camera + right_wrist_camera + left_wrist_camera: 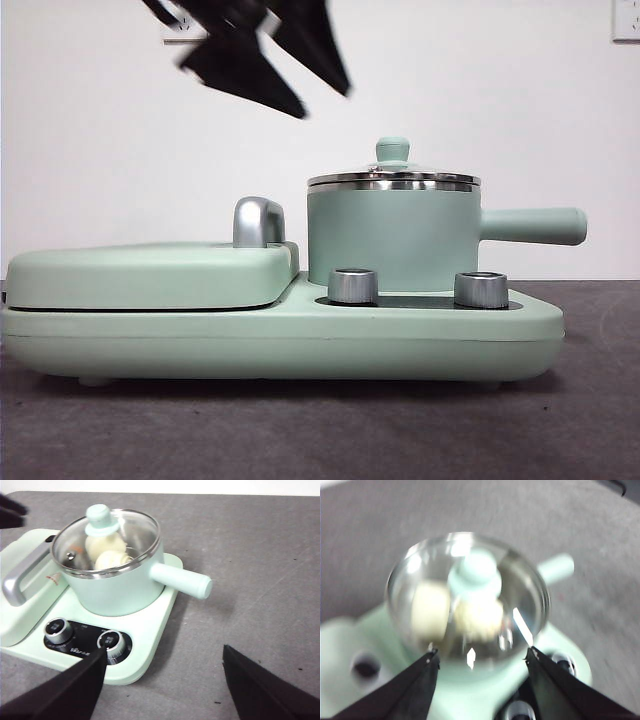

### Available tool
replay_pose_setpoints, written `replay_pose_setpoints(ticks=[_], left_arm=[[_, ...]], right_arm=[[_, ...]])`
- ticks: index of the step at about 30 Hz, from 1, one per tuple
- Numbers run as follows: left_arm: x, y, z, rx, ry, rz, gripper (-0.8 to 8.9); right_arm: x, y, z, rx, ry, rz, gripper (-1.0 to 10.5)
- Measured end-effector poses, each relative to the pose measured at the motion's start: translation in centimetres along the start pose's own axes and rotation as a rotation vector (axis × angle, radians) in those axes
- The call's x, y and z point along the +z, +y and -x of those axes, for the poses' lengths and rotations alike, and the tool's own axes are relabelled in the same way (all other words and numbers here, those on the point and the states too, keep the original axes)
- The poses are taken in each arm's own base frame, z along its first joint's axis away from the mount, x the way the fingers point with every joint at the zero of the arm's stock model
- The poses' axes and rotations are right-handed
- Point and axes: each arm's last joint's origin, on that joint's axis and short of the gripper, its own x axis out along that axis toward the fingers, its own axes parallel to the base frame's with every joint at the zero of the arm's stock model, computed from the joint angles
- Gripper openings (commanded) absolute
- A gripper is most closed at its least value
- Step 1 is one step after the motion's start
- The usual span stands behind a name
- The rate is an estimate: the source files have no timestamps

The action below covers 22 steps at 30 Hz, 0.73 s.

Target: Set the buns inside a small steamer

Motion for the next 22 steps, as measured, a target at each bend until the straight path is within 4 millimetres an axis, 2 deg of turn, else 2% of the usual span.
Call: replay_pose_setpoints(ticks=[4, 8, 17, 22], left_arm=[[-1.6, 0.4, 3.0, 0.031, 0.171, 0.07, 2.81], [-3.2, 1.0, 4.7, 0.061, 0.3, 0.125, 2.8], [-7.4, 1.4, 8.3, 0.115, 0.239, 0.19, 2.8], [-10.0, 1.6, 9.8, 0.15, 0.232, 0.237, 2.8]], right_arm=[[0.0, 0.2, -0.2, 0.053, 0.024, 0.001, 3.6], [0.2, 0.5, -1.3, 0.1, 0.077, 0.002, 3.6], [1.5, 1.7, -6.2, 0.208, 0.153, 0.01, 3.6], [1.2, 2.3, -9.4, 0.262, 0.252, 0.006, 3.6]])
